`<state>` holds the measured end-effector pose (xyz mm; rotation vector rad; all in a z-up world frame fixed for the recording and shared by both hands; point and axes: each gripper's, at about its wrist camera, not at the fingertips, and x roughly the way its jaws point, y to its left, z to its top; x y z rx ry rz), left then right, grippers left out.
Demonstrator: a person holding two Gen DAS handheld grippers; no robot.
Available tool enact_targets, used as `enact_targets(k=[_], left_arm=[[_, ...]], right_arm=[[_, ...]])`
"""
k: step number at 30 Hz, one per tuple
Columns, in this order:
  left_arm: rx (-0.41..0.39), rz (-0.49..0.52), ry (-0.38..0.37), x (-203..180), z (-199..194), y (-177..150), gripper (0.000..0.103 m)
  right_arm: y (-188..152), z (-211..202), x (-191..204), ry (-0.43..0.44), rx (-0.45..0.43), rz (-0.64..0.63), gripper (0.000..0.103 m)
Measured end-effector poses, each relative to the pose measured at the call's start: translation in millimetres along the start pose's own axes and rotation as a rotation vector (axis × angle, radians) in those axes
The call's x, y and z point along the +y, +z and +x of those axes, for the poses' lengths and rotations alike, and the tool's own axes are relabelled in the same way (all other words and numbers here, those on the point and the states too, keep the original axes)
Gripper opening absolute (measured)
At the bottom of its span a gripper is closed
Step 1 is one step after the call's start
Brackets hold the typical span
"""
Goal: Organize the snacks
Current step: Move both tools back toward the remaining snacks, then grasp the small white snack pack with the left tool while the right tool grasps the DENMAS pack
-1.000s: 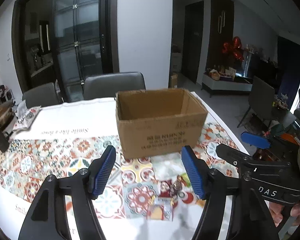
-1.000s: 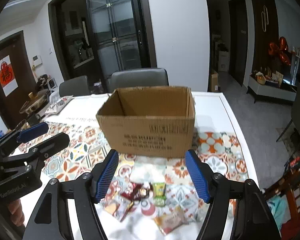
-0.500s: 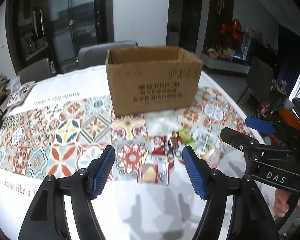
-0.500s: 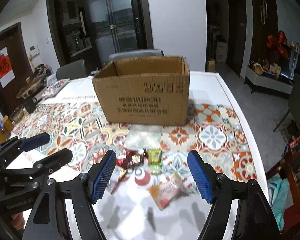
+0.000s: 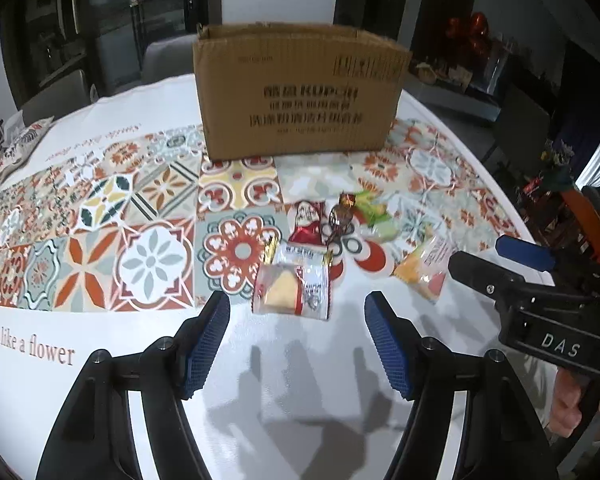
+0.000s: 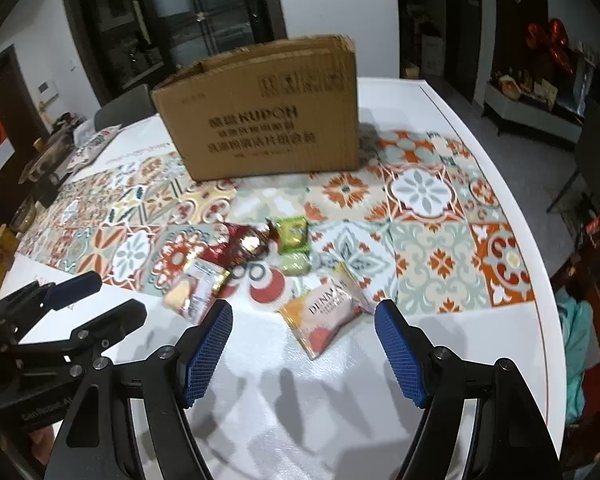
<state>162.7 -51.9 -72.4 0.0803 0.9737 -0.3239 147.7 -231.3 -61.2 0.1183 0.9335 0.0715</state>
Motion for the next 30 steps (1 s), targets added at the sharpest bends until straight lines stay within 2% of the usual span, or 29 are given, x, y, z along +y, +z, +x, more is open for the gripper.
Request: enact_targets(k=[9, 17, 23, 29, 30], left_arm=[[0.076, -0.019, 0.014, 4, 35, -2, 0.069], [0.120, -0.031, 0.046, 6, 59, 1, 0.069], [0.144, -0.057, 0.043, 10, 72, 3, 0.069], [0.124, -0.082, 0.026, 15, 74, 6, 0.069], [0.122, -0.087, 0.021, 15, 74, 7, 0.067]], right_arm=[[-6, 31, -10, -0.017, 0.075, 0.035, 0.074], [0, 52, -16, -0.022, 0.102, 0.058, 0.074], [6, 64, -14, -0.017, 0.110, 0.050, 0.074], [9, 75, -7, -0.005, 0.116, 0.032, 0.074], [10, 76, -6, -0.004, 0.119, 0.030, 0.071]])
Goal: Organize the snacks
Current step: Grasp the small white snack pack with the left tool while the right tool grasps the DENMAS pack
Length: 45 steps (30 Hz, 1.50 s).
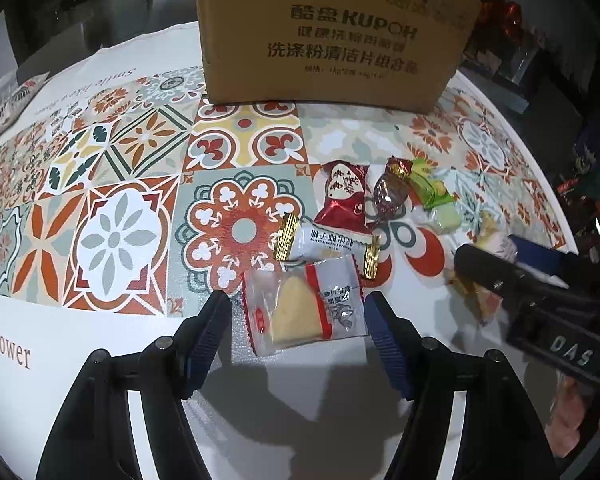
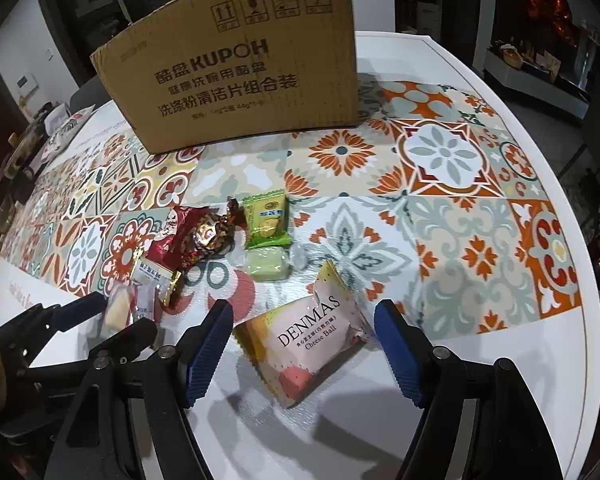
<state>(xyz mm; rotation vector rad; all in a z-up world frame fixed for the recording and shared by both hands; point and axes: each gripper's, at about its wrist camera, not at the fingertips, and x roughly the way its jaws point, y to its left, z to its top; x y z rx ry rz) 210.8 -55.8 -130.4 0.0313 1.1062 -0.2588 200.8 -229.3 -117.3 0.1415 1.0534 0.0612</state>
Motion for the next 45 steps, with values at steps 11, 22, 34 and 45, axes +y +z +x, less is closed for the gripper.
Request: enact_targets(k=[11, 22, 34, 45], left_arm=[[-0.028, -0.053, -0.032, 14, -6, -5, 0.034], [-0.051, -0.048, -0.078, 11, -17, -10, 0.013], [-0.124, -0.054, -0.124, 6, -48, -9, 0.011], [-0.236, -0.020, -0.104, 4, -83, 9, 0.011]], right_arm=[[-5, 4, 21, 0.008, 0.008, -0.083, 0.043], [-9, -11, 29, 0.065, -0.021, -0.105, 0.031], [-16, -42, 39, 0.094, -0.087, -0.121, 0.030], [-3, -67, 44, 0.103, -0.159, -0.134, 0.030]])
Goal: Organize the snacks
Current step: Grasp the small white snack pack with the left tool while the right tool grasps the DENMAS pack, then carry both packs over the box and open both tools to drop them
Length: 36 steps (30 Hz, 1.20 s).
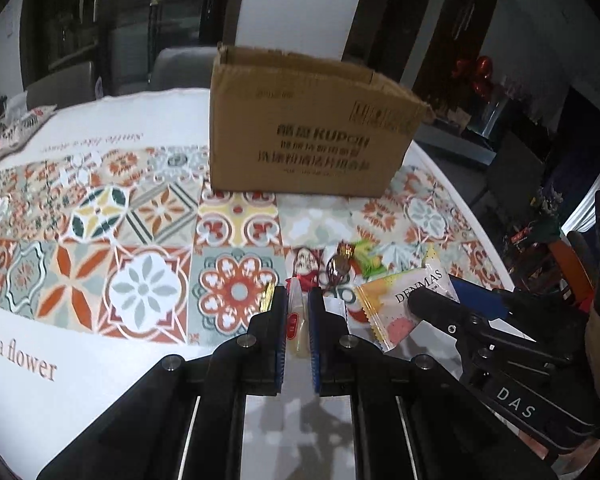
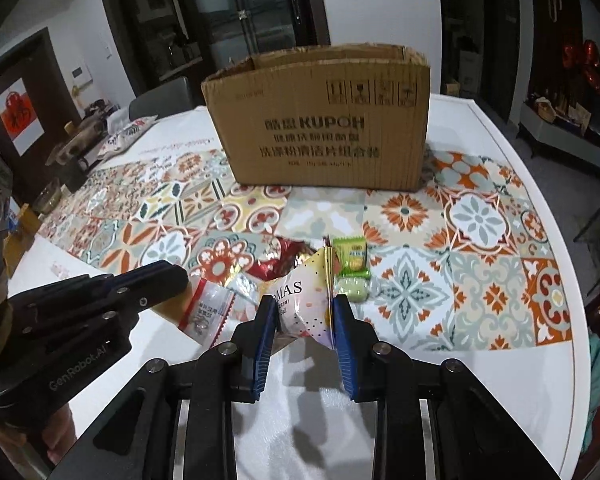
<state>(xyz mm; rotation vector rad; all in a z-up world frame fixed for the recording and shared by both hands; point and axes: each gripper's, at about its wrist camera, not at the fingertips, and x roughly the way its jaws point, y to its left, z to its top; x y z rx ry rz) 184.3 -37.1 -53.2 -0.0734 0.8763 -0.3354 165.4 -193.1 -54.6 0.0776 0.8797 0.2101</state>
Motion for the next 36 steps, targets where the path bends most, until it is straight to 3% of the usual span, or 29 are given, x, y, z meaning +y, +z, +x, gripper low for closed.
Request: enact_targets(k=[21, 36], left_arm=[[-0.218, 0.074, 0.020, -12, -37, 90, 0.011], [-0.304, 0.113, 0.032, -11, -42, 162, 0.011]], right_arm=[[77, -41, -4, -0.036, -0.200, -0.031, 0.030], [151, -50, -1, -0.056, -0.297, -0.082, 0.030]])
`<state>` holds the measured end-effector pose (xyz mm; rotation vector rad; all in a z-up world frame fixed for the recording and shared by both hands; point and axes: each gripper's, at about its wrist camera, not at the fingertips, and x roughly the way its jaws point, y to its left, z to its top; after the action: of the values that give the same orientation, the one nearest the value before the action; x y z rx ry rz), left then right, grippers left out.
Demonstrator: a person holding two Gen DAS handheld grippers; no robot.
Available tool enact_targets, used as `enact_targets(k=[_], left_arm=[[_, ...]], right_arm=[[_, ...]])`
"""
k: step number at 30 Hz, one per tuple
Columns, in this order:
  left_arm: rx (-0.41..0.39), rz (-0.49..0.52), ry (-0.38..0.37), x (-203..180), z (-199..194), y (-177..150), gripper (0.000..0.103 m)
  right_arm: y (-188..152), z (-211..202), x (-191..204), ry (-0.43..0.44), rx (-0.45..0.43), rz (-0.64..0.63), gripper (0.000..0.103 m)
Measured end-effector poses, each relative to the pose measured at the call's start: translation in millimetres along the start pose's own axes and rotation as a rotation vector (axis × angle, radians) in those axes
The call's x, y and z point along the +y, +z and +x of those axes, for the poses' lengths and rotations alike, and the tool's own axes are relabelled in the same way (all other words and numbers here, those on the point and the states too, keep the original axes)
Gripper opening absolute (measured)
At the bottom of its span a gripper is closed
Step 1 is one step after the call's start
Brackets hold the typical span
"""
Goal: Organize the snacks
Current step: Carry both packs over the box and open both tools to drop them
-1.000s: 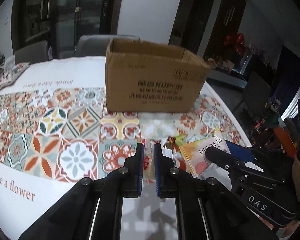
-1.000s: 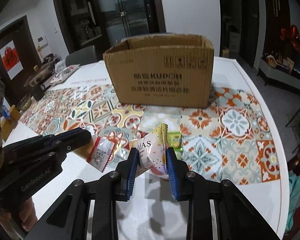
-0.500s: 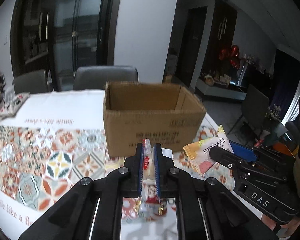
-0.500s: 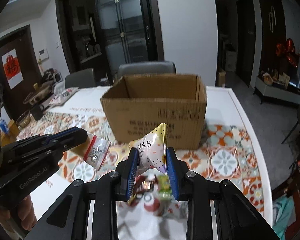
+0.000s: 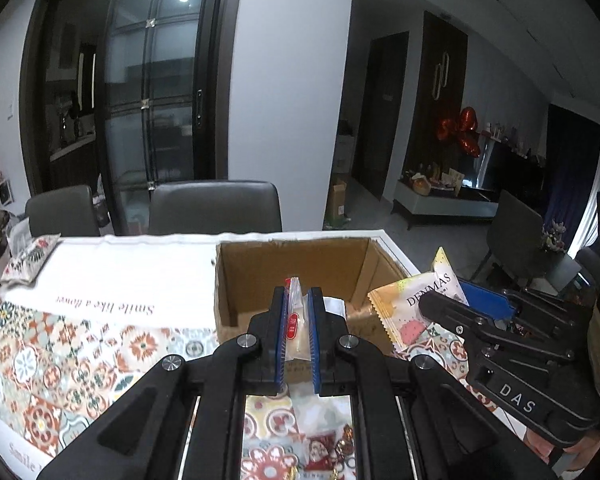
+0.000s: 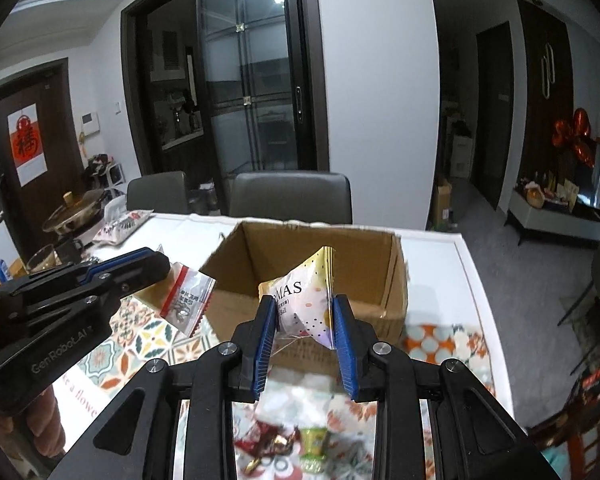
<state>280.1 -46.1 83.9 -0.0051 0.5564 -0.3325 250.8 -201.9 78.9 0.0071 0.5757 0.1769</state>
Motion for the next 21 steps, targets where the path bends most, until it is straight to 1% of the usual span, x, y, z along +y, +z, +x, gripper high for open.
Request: enact_targets(k=[9, 15, 21], left_arm=[[-0.011, 0.036, 0.016, 3, 26, 24, 0.011], [0.012, 0.034, 0.017, 8, 51, 39, 0.011], [0.063, 0.027, 0.011, 14, 79, 46, 0.012]], right_arm=[[29, 21, -10, -0.007, -0.011, -0.015, 0.030], [38, 40, -18, -0.009, 0.011, -0.027, 0.030], [47, 64, -24, -0.006, 0.045, -0.037, 0.030]])
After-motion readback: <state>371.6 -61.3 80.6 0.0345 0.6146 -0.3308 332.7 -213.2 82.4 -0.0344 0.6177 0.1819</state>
